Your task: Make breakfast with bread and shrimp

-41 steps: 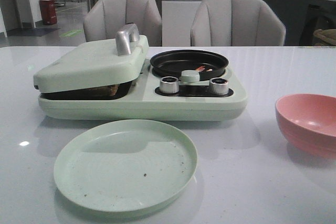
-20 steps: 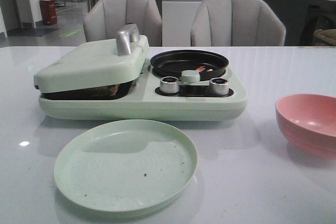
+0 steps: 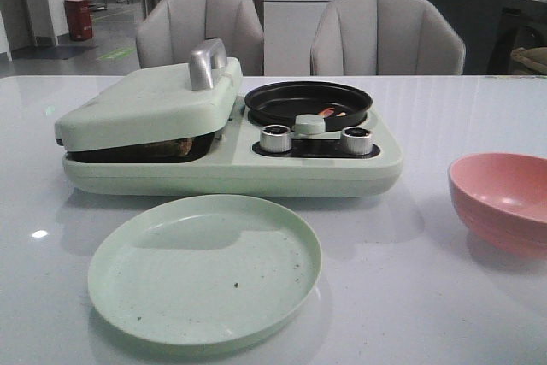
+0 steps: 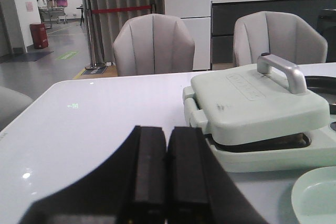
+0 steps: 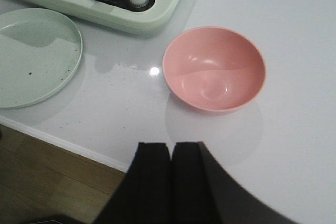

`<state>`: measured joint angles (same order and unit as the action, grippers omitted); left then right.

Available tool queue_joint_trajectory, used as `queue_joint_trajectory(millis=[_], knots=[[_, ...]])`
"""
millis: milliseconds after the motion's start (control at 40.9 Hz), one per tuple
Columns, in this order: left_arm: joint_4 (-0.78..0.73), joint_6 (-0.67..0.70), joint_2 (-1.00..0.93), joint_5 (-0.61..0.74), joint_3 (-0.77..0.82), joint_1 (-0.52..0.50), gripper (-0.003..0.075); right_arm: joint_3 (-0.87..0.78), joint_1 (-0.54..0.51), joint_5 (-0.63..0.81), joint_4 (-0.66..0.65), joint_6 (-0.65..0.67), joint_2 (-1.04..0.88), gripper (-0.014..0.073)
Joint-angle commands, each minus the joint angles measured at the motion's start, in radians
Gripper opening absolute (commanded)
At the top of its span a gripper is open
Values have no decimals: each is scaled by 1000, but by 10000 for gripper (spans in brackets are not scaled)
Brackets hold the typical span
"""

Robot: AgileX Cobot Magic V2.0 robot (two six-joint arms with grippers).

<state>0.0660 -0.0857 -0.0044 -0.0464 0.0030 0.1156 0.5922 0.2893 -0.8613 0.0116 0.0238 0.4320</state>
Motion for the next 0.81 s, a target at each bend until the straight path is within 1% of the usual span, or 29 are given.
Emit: queue_joint_trajectory(millis=[0, 269, 416, 514, 636, 783], knots=[[9, 0, -18, 84, 29, 7, 101, 28, 0, 66, -4, 4, 3, 35], [9, 0, -18, 84, 29, 7, 101, 27, 0, 67, -4, 4, 1, 35], [9, 0, -18, 84, 29, 7, 101, -20, -20, 70, 0, 4, -70, 35], [9, 0, -18, 84, 29, 7, 101, -111, -86, 160, -12, 1, -159, 35], [9, 0, -18, 84, 29, 7, 101, -260, -161, 348, -12, 1, -282, 35], [9, 0, -18, 84, 29, 7, 101, -424, -193, 555, -12, 1, -398, 35]])
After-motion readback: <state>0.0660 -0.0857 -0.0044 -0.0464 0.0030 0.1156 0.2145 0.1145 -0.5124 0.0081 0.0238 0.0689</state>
